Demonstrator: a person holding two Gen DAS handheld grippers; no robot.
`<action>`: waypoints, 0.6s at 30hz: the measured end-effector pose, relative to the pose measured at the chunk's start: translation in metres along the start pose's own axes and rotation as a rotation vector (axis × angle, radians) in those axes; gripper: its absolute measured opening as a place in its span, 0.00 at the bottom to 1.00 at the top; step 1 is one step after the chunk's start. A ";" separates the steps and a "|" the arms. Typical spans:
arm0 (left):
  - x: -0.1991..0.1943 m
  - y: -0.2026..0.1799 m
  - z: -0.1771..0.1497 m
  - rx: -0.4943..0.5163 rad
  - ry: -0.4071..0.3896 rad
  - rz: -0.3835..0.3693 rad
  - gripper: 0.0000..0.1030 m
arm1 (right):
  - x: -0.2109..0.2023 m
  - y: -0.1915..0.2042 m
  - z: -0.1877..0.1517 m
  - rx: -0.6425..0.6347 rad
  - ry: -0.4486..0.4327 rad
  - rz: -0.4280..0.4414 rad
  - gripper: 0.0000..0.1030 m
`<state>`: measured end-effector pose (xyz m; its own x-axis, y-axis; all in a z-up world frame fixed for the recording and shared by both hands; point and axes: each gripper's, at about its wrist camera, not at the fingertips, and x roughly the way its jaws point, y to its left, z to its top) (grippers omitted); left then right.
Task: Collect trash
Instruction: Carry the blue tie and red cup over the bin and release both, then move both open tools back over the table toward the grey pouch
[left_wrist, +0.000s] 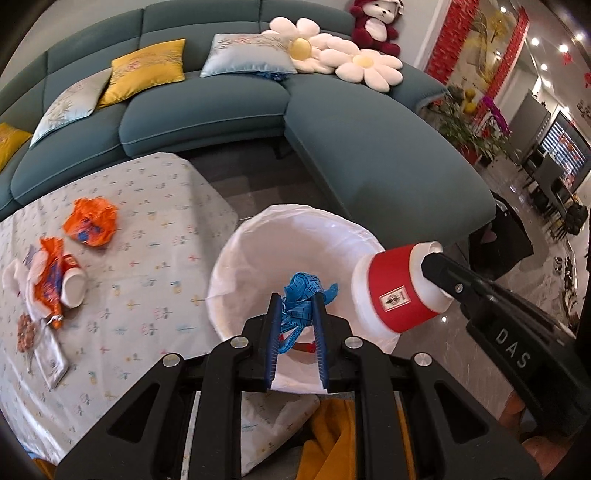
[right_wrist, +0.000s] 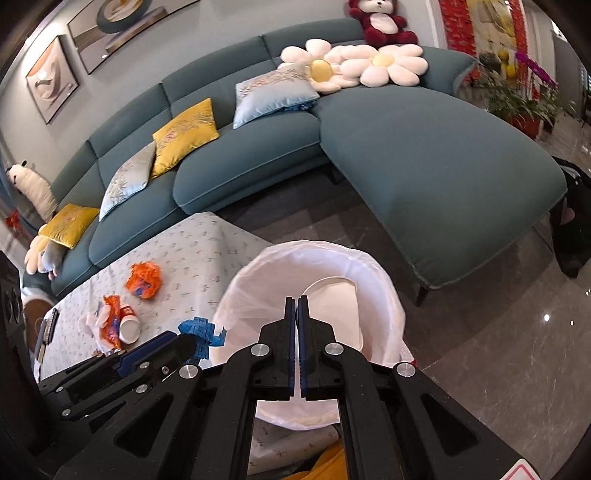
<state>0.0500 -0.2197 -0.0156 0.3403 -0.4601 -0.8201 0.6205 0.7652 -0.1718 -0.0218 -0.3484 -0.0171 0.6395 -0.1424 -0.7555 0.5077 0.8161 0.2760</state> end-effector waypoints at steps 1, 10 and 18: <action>0.002 -0.001 0.001 0.005 0.002 -0.001 0.16 | 0.002 -0.002 0.000 0.005 0.003 -0.001 0.02; 0.028 -0.006 0.012 0.019 0.023 0.015 0.29 | 0.018 -0.007 0.007 0.009 0.013 0.012 0.02; 0.033 0.002 0.018 0.009 0.014 0.051 0.58 | 0.027 -0.006 0.012 0.028 0.022 0.017 0.08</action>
<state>0.0750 -0.2418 -0.0332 0.3620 -0.4141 -0.8351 0.6085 0.7837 -0.1248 -0.0003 -0.3640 -0.0321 0.6350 -0.1161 -0.7637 0.5133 0.8023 0.3048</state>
